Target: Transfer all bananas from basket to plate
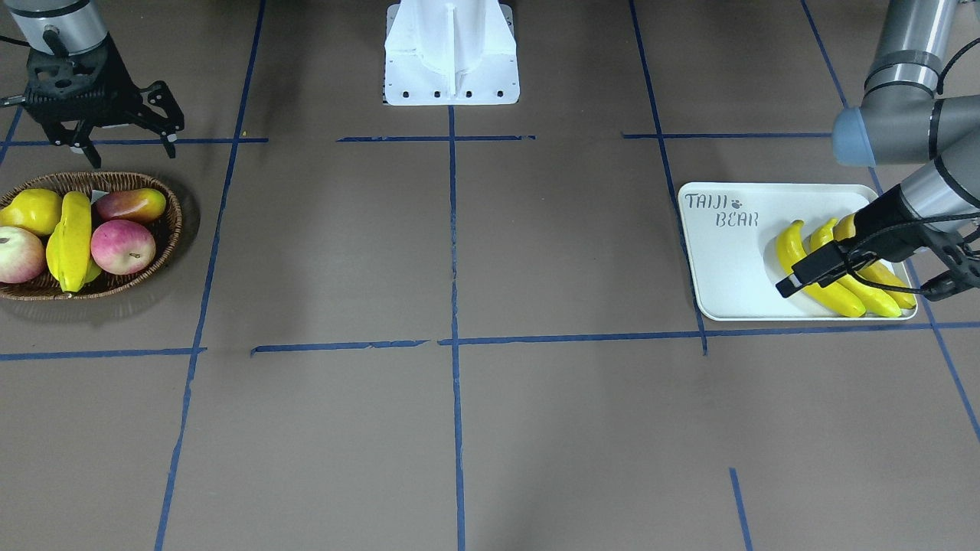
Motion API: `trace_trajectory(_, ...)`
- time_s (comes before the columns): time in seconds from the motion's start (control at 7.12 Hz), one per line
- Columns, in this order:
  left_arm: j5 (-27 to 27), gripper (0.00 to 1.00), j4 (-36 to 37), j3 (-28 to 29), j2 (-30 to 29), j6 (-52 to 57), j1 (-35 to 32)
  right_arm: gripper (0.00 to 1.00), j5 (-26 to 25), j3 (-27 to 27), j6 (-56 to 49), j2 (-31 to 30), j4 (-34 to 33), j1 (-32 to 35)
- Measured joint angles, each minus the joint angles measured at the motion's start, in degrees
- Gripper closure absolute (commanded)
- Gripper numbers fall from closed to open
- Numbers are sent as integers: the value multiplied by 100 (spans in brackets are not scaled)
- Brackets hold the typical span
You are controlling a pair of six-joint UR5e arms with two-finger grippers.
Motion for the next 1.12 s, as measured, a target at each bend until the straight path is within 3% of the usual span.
trace_trajectory(0.42, 11, 0, 0, 8, 28, 7, 30, 13, -603, -400, -935, -389, 75, -8)
trace_trajectory(1.12, 12, 0, 0, 40, 44, 17, 47, 15, -1051, -1042, -1076, -339, 80, -77)
